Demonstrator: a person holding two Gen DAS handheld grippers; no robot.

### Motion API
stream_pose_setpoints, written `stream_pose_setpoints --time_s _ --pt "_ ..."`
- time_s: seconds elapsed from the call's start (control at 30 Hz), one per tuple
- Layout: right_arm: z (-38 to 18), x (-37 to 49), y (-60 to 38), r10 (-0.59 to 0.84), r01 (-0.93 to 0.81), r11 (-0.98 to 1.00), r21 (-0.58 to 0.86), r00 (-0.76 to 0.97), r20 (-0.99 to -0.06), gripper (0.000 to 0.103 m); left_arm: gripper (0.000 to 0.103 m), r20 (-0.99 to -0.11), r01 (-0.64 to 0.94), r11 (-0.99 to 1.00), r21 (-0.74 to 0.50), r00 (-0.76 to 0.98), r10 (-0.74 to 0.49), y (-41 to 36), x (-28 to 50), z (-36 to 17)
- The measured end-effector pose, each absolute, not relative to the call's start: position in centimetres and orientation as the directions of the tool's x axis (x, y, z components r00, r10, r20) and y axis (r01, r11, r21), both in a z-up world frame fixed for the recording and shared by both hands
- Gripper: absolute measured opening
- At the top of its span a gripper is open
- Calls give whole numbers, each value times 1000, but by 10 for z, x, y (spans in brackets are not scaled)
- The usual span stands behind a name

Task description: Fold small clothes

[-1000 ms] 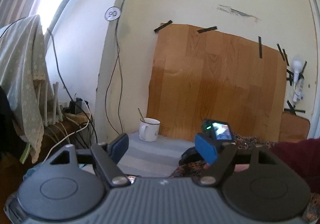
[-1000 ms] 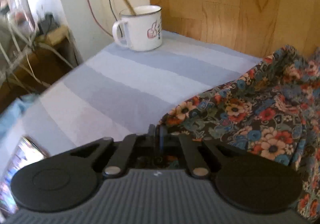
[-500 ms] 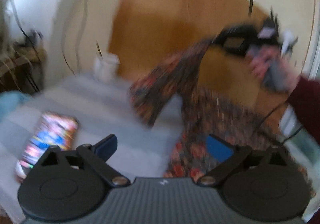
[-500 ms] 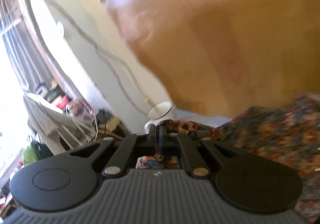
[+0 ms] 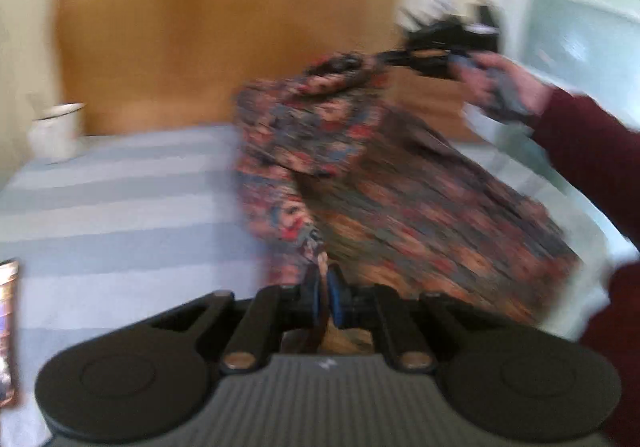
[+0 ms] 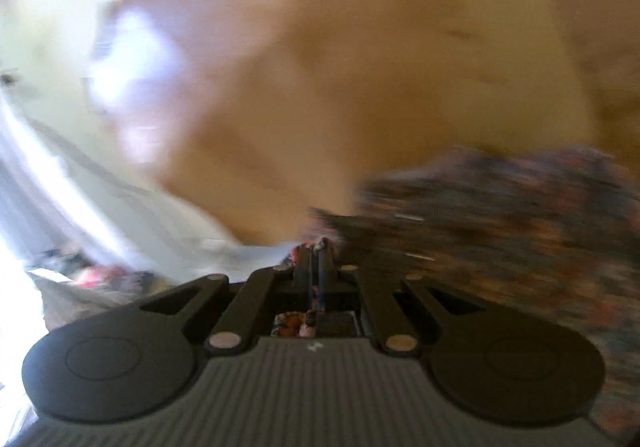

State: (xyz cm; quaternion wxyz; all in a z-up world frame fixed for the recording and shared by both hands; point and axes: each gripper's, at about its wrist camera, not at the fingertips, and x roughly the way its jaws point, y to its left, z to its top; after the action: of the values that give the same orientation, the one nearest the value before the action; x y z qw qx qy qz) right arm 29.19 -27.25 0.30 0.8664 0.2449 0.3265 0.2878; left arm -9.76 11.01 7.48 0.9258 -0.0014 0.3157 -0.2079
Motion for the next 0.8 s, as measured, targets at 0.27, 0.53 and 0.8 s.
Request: stream_pose_setpoints --time_s 0.27,0.53,0.8 --pt "-26 286 -311 422 -162 877 452 707 -567 53 39 -554 328 904 -274 714 -428 137 -73 84" --pt "-17 225 -211 652 -656 720 226 528 -544 54 37 -578 189 907 -377 717 -390 160 -42 71" --pt "-53 196 -125 577 -828 552 -94 461 -674 9 39 -573 262 907 -330 708 -413 129 -37 71"
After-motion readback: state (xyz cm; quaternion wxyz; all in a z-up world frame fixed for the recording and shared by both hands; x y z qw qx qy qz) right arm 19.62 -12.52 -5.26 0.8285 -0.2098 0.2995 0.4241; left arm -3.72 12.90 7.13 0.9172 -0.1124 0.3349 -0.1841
